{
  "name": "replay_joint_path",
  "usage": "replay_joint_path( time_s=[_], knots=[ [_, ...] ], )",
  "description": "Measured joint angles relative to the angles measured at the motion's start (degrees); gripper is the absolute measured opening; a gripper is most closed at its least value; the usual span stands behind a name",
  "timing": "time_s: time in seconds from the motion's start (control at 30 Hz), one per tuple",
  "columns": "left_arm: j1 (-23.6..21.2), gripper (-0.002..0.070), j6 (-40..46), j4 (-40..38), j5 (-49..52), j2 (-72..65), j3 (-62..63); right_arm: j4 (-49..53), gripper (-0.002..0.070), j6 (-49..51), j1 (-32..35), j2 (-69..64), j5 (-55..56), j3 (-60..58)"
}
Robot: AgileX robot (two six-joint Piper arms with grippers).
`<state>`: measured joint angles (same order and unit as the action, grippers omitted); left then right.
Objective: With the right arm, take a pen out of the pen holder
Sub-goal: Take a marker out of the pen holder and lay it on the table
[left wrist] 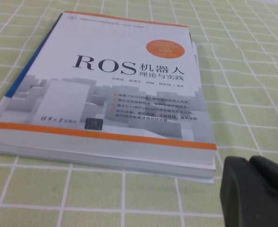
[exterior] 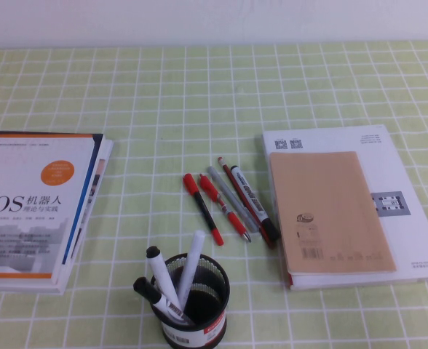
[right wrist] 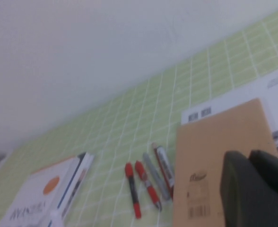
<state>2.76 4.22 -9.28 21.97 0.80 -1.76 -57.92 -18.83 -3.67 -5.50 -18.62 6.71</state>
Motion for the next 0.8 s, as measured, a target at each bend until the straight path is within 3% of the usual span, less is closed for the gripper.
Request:
replay_joint_path(
  time_s=[0.33, 0.63, 0.8],
  knots=[
    [0.0, -0.0008, 0.0, 0.0, 0.0, 0.0, 0.0, 11.6, -0.0012, 0.0, 0.0, -24.6, -20.7, 15.2],
    [0.0, -0.0008, 0.0, 0.0, 0.0, 0.0, 0.0, 18.9, -0.0012, -0.9, 0.0, -41.1, -23.3, 23.1],
    [0.0, -0.0008, 0.0, 0.0, 0.0, 0.0, 0.0, 18.9, -0.0012, -1.7, -3.4, -47.2, -20.8, 26.1]
  ],
)
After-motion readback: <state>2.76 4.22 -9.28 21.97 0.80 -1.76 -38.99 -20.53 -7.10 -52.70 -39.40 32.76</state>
